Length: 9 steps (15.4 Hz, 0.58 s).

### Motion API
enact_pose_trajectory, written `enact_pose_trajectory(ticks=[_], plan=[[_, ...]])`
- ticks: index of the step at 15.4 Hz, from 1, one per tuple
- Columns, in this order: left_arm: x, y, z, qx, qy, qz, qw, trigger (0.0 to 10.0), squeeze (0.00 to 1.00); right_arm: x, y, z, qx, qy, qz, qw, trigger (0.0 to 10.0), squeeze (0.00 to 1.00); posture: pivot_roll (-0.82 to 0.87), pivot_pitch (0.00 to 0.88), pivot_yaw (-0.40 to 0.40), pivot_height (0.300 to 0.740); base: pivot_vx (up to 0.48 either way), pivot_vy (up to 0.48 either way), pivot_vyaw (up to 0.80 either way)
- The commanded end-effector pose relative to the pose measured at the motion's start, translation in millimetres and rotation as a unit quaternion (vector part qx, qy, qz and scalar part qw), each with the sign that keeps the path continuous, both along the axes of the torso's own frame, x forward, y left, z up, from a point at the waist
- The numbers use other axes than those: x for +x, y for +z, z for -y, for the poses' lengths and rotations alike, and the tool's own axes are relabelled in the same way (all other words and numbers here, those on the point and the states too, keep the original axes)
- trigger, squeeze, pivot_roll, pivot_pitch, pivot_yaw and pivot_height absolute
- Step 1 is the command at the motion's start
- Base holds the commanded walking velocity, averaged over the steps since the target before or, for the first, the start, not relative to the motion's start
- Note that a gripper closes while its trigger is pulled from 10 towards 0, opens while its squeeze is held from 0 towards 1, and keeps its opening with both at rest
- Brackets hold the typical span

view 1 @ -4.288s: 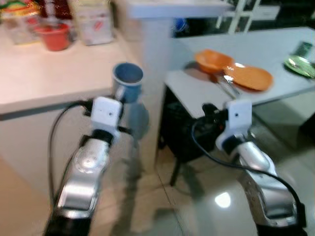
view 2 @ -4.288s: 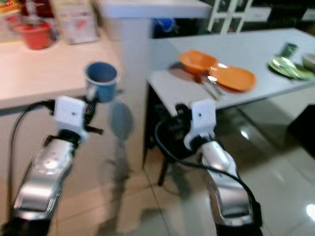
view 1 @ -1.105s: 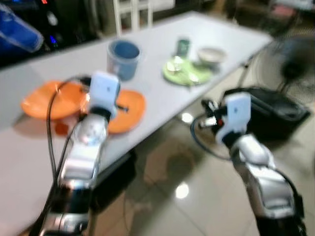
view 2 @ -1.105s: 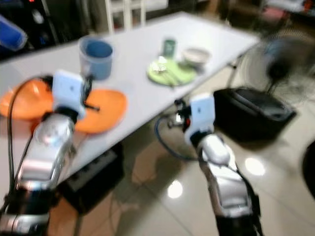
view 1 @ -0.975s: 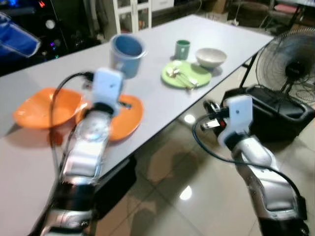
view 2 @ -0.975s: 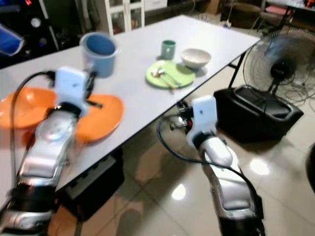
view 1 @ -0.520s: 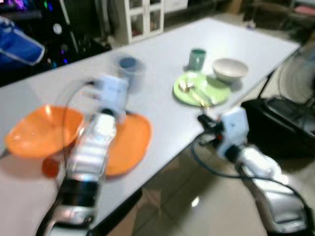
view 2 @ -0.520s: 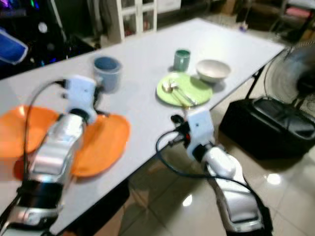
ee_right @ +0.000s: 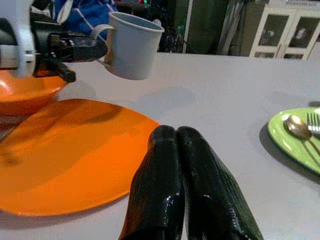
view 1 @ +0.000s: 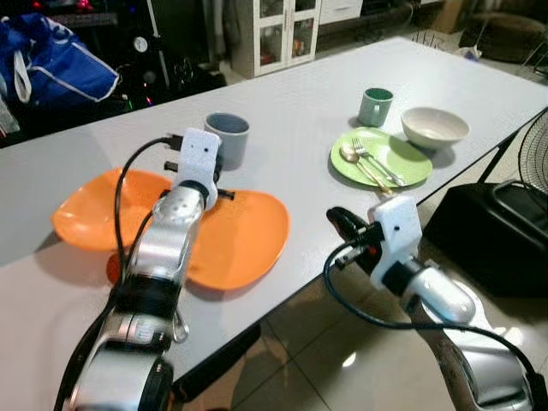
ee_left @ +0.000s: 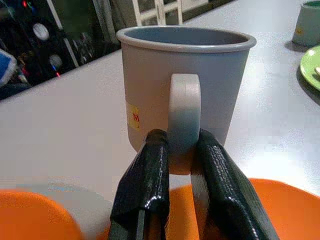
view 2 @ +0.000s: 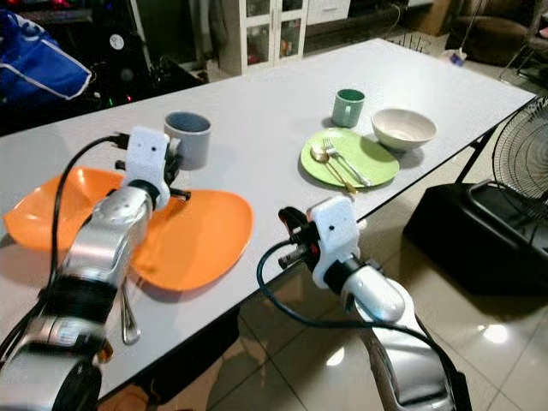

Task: Setting the table

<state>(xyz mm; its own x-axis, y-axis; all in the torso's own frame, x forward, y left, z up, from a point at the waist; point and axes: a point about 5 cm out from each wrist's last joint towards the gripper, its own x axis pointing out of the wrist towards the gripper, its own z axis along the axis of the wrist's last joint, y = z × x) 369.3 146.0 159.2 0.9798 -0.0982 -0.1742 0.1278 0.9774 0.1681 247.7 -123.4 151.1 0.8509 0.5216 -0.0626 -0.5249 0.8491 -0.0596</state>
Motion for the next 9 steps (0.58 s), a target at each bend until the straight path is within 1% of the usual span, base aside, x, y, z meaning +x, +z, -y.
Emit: enact_pose_trajectory(ticks=[1,4,6,8,9], plan=[[3.6,1,2.7,-0.011,-0.006,0.001,1.0,10.0,0.0,-1.0,3,0.0,0.002,0.003,0.001,1.0,10.0,0.0,-0.01,0.0,0.025,0.74,0.0,0.0,0.0],[13.2,-4,3.8,-0.009,0.003,-0.011,1.0,10.0,0.0,-3.6,4,-2.9,0.003,0.013,-0.003,1.0,10.0,0.0,-0.02,0.0,0.03,0.74,0.0,0.0,0.0],[21.4,-10,3.3,-0.017,0.023,-0.023,0.999,10.0,0.0,-9.2,5,-6.2,-0.001,0.023,-0.007,1.0,10.0,0.0,-0.04,0.0,0.036,0.74,0.0,0.0,0.0],[23.1,-12,2.6,-0.018,0.029,-0.022,0.999,10.0,0.0,-10.7,5,-6.9,-0.001,0.025,-0.009,1.0,10.0,0.0,-0.04,0.003,0.036,0.74,0.0,0.0,0.0],[23.8,-15,2.3,-0.017,0.034,-0.022,0.999,10.0,0.0,-16.9,6,-8.3,0.005,0.035,-0.019,0.999,10.0,0.0,-0.06,0.028,0.037,0.74,0.0,0.0,0.0]])
